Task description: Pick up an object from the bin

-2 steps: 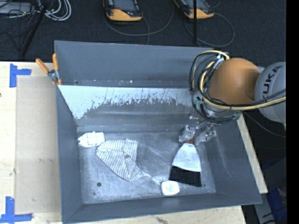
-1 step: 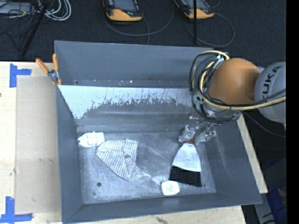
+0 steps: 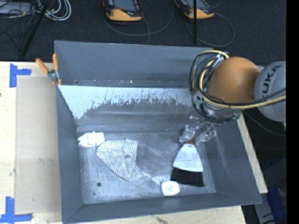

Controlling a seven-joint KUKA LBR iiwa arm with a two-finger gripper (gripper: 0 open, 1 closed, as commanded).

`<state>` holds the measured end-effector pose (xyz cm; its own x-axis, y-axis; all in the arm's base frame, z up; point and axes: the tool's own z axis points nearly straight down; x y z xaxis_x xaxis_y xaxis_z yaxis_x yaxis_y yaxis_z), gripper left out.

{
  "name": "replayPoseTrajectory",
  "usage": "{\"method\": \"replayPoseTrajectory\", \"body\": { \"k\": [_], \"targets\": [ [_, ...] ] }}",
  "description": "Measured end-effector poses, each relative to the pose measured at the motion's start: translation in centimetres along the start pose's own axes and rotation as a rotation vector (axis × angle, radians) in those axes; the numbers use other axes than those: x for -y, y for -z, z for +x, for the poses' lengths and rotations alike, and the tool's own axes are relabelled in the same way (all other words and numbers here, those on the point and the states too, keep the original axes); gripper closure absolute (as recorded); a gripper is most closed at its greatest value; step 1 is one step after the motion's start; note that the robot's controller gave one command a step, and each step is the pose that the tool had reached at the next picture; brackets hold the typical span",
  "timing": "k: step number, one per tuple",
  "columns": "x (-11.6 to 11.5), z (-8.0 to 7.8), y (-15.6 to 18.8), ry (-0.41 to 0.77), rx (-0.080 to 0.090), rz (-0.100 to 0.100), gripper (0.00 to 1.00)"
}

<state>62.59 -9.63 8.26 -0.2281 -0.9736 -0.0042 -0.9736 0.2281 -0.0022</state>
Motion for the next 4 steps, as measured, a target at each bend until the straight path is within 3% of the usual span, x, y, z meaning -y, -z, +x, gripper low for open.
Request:
{"method": "replayPoseTrajectory", "body": {
  "k": [1,2,3,4],
  "targets": [
    [0.1,0.0,4.9,0.003,-0.002,0.001,1.00],
    [-0.1,-0.1,0.1,-0.001,-0.002,-0.008,1.00],
    [0.2,-0.2,6.3,-0.002,-0.001,0.003,1.00],
    [-0.2,-0.1,6.2,-0.004,-0.001,-0.004,1.00]
  ]
}}
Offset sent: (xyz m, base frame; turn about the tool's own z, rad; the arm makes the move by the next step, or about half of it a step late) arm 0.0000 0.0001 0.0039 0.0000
